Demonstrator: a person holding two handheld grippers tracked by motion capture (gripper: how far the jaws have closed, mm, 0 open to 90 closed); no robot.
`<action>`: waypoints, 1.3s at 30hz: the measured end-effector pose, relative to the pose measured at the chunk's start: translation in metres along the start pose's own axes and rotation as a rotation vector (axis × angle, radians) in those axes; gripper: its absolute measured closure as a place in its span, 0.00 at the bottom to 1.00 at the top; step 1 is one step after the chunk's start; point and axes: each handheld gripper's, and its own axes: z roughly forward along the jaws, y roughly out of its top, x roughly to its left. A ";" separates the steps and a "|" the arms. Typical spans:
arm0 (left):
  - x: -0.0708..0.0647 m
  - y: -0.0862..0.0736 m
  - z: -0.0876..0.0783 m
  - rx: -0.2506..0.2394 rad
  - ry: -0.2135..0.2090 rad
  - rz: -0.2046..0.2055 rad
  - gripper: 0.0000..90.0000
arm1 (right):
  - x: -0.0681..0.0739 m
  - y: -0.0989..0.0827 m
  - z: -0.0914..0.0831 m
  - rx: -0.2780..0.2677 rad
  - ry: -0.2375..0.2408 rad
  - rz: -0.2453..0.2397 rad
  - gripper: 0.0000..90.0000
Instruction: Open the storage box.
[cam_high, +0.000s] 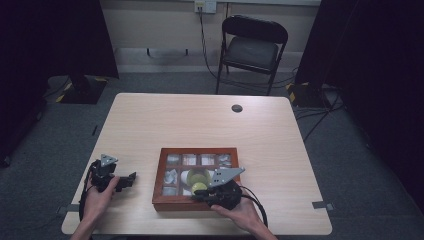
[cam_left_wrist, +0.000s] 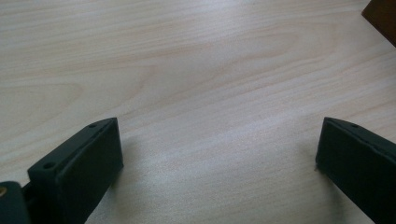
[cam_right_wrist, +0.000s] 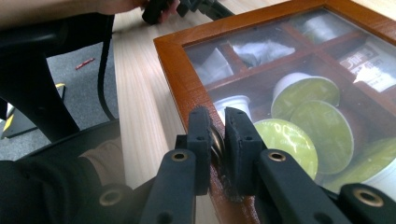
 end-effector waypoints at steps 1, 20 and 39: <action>0.000 0.000 0.000 0.000 0.000 0.000 0.00 | 0.000 0.001 -0.001 -0.003 0.000 0.001 0.90; 0.000 0.000 0.000 0.000 0.000 0.000 0.00 | -0.001 0.013 -0.010 -0.035 0.004 0.006 0.90; 0.000 0.000 0.000 0.000 0.000 -0.001 0.00 | -0.003 0.028 -0.020 -0.060 -0.005 0.007 0.90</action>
